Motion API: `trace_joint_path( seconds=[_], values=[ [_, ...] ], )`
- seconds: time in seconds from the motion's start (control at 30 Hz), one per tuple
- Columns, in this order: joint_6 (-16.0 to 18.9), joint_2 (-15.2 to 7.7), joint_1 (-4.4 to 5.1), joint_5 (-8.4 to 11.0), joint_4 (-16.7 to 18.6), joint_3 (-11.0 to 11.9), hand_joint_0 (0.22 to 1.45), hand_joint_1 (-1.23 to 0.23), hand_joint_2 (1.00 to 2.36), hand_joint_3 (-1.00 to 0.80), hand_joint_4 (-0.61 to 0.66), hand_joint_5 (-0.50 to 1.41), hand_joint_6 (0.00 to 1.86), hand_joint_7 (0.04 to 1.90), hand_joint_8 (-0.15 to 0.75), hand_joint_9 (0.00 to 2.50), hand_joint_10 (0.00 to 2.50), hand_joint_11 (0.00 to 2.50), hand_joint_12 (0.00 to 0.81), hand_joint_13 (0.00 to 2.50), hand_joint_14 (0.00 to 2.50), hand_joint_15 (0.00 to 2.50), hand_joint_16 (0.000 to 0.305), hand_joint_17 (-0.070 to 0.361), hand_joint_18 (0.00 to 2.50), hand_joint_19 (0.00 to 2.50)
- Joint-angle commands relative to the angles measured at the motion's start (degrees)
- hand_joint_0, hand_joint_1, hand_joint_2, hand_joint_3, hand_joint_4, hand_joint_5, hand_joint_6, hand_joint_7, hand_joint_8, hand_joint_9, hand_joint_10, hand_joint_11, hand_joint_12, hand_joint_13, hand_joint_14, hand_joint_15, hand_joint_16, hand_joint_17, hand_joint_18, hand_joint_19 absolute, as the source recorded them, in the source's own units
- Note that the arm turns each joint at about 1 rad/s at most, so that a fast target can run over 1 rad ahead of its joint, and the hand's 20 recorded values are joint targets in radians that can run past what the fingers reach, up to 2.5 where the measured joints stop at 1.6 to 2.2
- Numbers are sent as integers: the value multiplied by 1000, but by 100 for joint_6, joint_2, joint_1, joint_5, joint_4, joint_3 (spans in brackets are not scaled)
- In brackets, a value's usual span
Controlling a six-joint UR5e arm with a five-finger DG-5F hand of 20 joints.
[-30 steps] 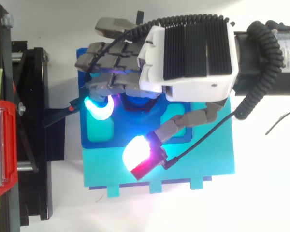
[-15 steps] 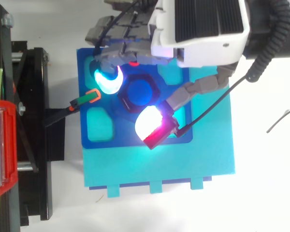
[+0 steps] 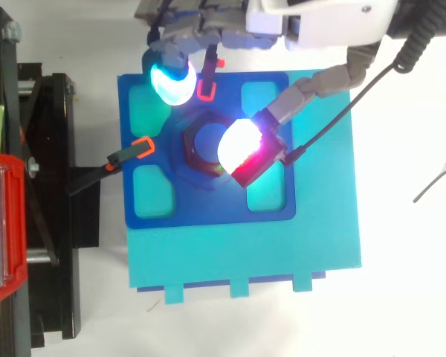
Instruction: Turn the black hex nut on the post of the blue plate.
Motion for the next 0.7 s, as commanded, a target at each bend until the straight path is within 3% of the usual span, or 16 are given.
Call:
trace_joint_path(
  seconds=[0.0, 0.07, 0.1, 0.27, 0.33, 0.37, 0.4, 0.67],
  values=[
    [21, 2, 17, 5, 28, 61, 430, -454, 1000, -500, 227, -198, 503, 964, 264, 270, 0, 0, 398, 197, 0, 0, 68, 152, 100, 112],
    [57, 2, 61, 40, 19, 131, 430, -454, 1000, -500, 223, -198, 503, 963, 265, 272, 0, 0, 397, 196, 0, 0, 68, 152, 102, 111],
    [83, 2, 149, 268, 54, 184, 430, -454, 1000, -500, 224, -199, 503, 964, 265, 272, 0, 0, 397, 196, 2, 0, 67, 152, 101, 112],
    [92, -7, 281, 505, 72, 184, 431, -454, 1000, -500, 227, -199, 503, 959, 266, 274, 0, 0, 397, 198, 0, 0, 67, 152, 100, 113],
    [171, 2, 545, 646, 54, 184, 431, -455, 1000, -500, 225, -199, 503, 963, 266, 275, 0, 0, 397, 198, 0, 0, 67, 151, 100, 117],
    [180, 2, 553, 672, 54, 193, 431, -455, 1000, -500, 225, -199, 503, 963, 266, 274, 0, 0, 397, 199, 0, 0, 67, 151, 100, 117],
    [197, 2, 597, 857, 28, 219, 431, -455, 1000, -500, 228, -199, 503, 959, 266, 274, 0, 0, 398, 199, 1, 0, 67, 151, 99, 112],
    [197, 2, 800, 1086, 11, 219, 432, -455, 1000, -500, 226, -198, 503, 964, 265, 276, 0, 0, 398, 203, 0, 0, 67, 150, 94, 113]
  ],
)
